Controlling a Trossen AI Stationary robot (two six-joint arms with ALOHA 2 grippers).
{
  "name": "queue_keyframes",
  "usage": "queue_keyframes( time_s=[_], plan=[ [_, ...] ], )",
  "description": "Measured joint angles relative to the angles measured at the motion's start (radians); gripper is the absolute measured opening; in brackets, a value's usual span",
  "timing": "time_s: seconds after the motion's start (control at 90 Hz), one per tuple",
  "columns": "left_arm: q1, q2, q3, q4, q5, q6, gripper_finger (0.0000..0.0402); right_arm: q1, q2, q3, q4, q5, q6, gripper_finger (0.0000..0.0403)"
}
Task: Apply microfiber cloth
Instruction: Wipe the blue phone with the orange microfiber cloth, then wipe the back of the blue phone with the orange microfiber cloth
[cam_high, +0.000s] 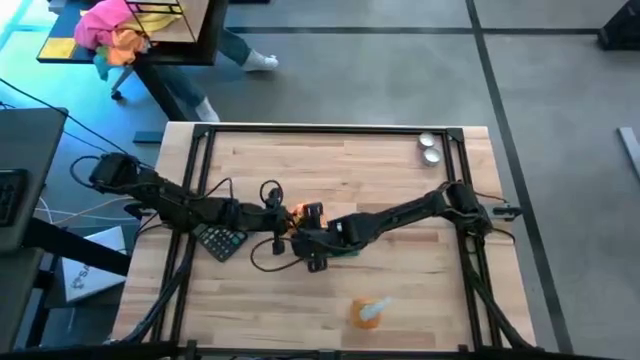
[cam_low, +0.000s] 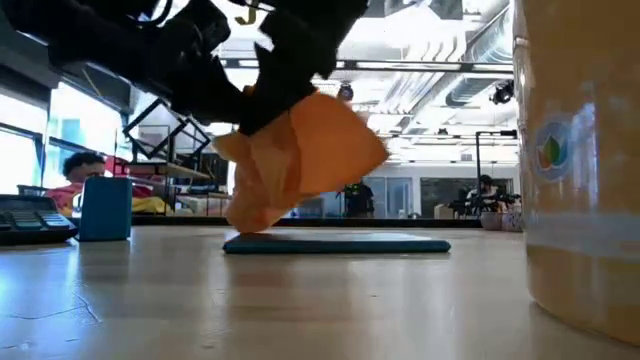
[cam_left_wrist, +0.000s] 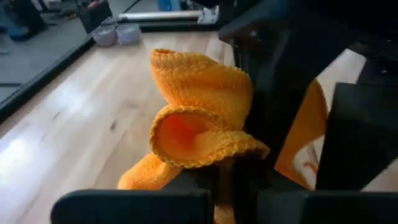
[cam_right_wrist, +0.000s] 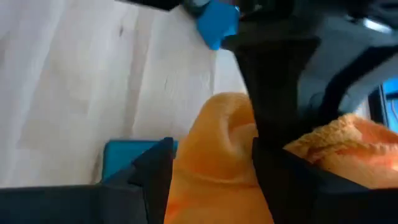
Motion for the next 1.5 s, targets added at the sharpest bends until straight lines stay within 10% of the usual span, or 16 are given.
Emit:
queue_keyframes(
  time_s=[0.3,0.656,1.022,1.344,1.5],
  plan=[
    [-0.054,0.002,-0.003,-0.017,-0.008,-0.032,0.0017,0.015,-0.004,-0.084,0.105,0.008,0.120,0.0188],
    [-0.064,-0.022,0.002,-0.077,0.086,-0.106,0.0130,0.019,-0.013,-0.095,-0.013,0.222,0.100,0.0188],
    [-0.070,-0.041,0.007,-0.085,0.133,-0.041,0.0147,-0.019,0.019,-0.096,0.122,-0.102,0.064,0.0188],
    [0.020,-0.280,0.056,-0.566,-0.354,-0.026,0.0147,-0.059,0.014,-0.098,0.096,-0.071,0.037,0.0188],
    [0.165,-0.248,0.035,-0.727,-0.284,-0.187,0.0147,-0.110,0.051,-0.098,0.155,-0.108,0.037,0.0188]
  ],
)
